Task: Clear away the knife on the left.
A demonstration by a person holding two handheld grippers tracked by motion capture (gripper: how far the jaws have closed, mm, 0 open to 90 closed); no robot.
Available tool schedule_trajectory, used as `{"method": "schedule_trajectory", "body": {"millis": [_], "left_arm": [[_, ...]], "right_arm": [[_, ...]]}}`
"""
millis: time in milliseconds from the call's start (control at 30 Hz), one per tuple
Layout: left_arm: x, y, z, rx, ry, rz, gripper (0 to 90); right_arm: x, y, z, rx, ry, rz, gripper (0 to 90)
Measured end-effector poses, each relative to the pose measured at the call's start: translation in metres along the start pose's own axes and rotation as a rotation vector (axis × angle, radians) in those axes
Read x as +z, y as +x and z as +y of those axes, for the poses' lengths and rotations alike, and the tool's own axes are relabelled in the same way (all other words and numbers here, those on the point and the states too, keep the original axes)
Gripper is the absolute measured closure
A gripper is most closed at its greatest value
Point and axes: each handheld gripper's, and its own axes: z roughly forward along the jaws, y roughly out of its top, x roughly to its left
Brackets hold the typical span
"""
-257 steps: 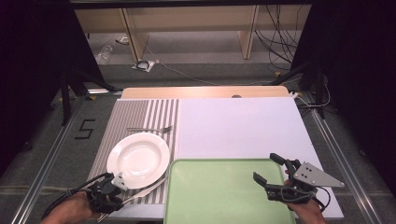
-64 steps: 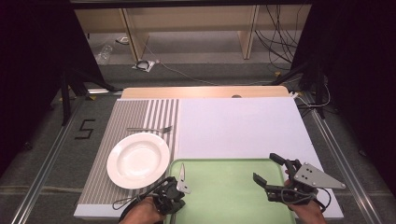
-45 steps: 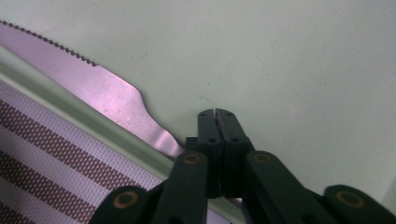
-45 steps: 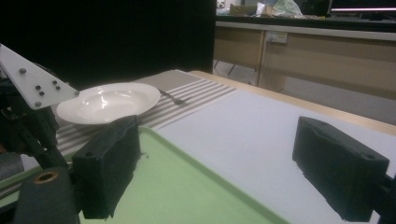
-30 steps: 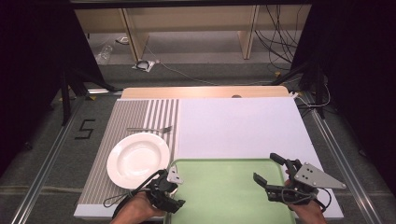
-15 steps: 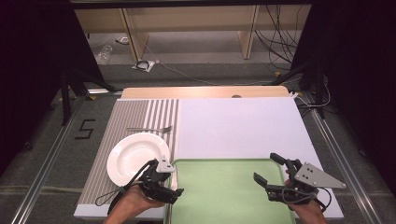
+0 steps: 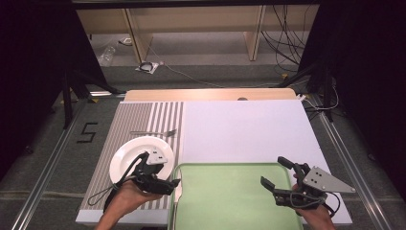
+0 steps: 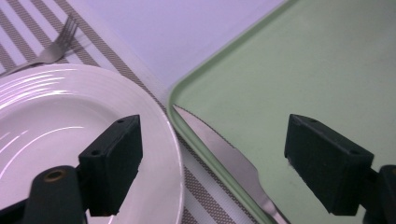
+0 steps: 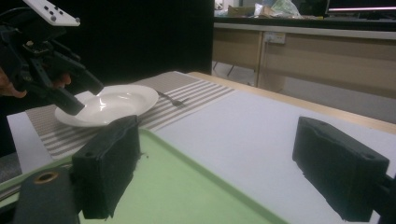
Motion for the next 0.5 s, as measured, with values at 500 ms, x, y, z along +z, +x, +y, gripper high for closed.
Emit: {"method": "schedule_trajectory", "body": {"millis": [500], "left_arm": [[-0.005, 0.022, 0.001, -0.041, -0.033, 0.046, 18.9]], "right_arm": [[0.001, 0.000, 0.000, 0.003, 0.003, -0.002, 16.0]]}}
